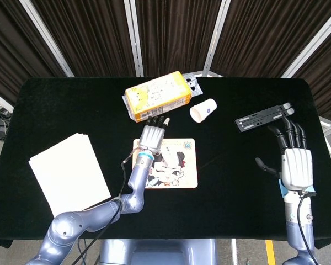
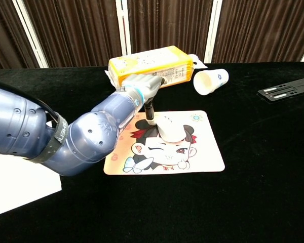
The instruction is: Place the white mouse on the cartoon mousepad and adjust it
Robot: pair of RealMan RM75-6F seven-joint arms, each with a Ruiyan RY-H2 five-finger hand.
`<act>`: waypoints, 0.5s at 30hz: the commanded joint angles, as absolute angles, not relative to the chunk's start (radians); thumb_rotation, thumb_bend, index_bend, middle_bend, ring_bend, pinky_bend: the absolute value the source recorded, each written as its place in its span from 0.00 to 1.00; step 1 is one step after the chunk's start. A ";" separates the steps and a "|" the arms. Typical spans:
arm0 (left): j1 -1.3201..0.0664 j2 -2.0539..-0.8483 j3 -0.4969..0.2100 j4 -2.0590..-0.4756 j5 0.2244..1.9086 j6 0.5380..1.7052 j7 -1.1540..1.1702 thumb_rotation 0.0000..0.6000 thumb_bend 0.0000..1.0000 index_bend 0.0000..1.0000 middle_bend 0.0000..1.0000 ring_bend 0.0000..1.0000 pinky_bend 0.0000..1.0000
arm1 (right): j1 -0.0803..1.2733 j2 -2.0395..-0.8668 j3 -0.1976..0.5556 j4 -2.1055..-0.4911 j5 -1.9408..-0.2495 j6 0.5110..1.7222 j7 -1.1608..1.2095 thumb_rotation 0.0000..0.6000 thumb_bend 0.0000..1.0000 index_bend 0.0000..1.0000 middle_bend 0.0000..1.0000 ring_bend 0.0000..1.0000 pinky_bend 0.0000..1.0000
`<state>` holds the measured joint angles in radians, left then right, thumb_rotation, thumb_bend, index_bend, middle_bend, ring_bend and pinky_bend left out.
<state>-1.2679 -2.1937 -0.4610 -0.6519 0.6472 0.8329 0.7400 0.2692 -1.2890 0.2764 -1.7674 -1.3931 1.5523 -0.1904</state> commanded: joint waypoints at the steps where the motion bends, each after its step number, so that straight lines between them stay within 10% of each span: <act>1: -1.285 -2.212 -0.471 -0.615 0.661 0.816 0.727 1.00 0.11 0.00 0.00 0.00 0.00 | 0.268 -1.287 0.279 -1.769 -1.391 1.554 -0.188 1.00 0.15 0.19 0.00 0.00 0.00; 15: -1.338 -2.260 -0.513 -0.516 0.698 0.781 0.669 1.00 0.12 0.00 0.00 0.00 0.00 | 0.268 -1.280 0.283 -1.778 -1.396 1.556 -0.180 1.00 0.15 0.19 0.00 0.00 0.00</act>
<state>-1.3364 -2.2582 -0.5116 -0.5174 0.6971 0.7825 0.6706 0.2683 -1.2804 0.2831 -1.7778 -1.3955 1.5564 -0.1802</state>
